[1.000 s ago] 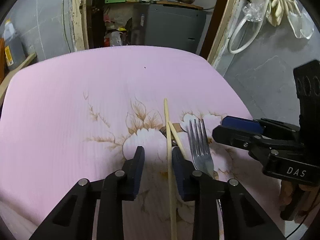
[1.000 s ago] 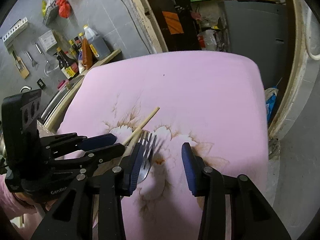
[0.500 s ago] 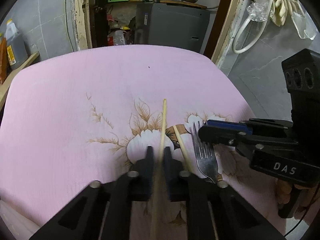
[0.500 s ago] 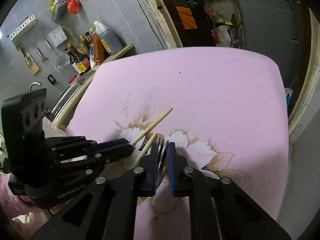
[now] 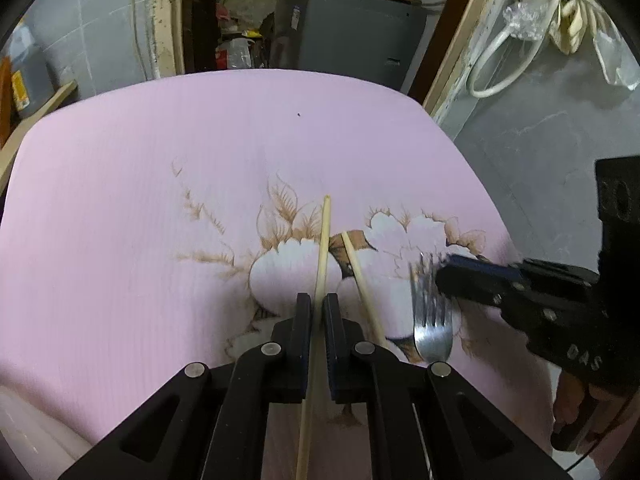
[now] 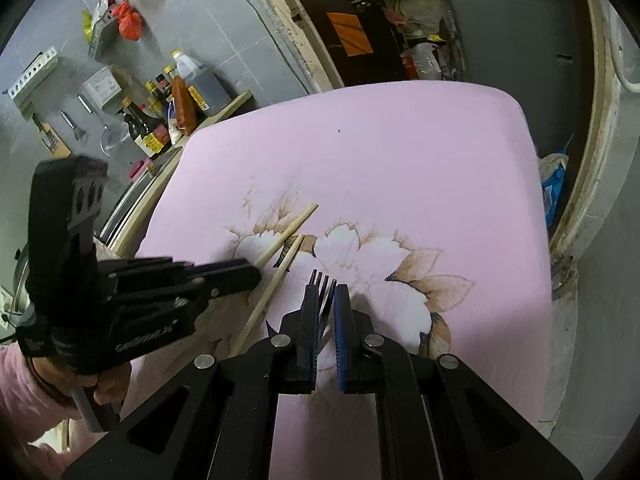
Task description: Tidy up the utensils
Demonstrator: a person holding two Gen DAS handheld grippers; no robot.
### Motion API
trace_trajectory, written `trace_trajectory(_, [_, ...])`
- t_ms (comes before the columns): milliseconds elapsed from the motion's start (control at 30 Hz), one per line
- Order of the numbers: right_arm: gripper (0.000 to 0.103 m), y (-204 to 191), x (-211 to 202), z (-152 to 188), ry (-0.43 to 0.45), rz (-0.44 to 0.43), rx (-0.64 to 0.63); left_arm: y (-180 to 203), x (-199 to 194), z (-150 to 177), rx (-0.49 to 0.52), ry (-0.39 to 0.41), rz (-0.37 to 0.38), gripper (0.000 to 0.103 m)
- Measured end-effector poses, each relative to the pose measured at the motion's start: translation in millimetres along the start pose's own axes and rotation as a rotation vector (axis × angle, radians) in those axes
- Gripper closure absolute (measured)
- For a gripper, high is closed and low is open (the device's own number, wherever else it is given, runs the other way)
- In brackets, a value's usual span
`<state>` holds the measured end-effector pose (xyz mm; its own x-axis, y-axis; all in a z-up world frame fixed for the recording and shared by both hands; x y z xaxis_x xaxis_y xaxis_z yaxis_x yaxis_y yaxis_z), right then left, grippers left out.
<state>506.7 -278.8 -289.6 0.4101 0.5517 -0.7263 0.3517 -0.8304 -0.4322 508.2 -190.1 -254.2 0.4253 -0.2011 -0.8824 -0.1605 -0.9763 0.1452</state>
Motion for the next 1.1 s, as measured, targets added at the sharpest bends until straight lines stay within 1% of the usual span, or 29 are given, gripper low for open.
trace_trajectory(133, [0.096,0.5,1.7,0.1,-0.004,0.005,-0.006,3.8,4.7,-9.9,0.026,-0.02,-0.021,0.091])
trace_trajectory(333, [0.096,2.7,1.5,-0.2,-0.009,0.014,0.013,11.7,8.5,-14.3,0.111,-0.047,-0.097,0.091])
trace_trajectory(367, [0.096,2.3,1.1,0.0,-0.01,0.018,0.016,12.7,8.4,-13.8,0.113,-0.047,-0.1,0.096])
trace_trajectory(400, [0.096,1.3,0.4,0.2,-0.009,0.025,0.017,13.0,7.4,-12.1,0.106,-0.049,-0.092,0.097])
trace_trajectory(567, [0.098,-6.7,-6.9,3.9,0.006,0.049,0.008,9.3,-2.7,2.0,0.058,-0.039,-0.071,0.098])
trace_trajectory(733, [0.099,-15.0,-19.5,8.3,0.029,0.068,0.019,8.7,-20.1,19.0,0.023,-0.005,-0.044,0.098])
trace_trajectory(867, [0.1,-26.0,-33.6,14.1,0.056,0.091,0.032,5.0,-41.1,28.2,-0.015,0.04,-0.017,0.098])
trace_trajectory(1100, [0.101,-50.5,-68.1,21.0,0.139,0.145,0.042,-6.9,-93.1,43.2,-0.067,0.158,0.03,0.098])
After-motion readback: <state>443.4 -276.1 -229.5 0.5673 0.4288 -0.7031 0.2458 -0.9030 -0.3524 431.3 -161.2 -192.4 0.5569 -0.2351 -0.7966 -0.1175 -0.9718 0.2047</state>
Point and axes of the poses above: each gripper's, at about its wrist camera, not at the fingertips, and x roughly the way its jaws point, y to its right, z to its underside, the point moved 9 cm from there along x, roughly the way its jaws point, and after that the axes turned 3 degrees about -y, right-handed, at the moved point
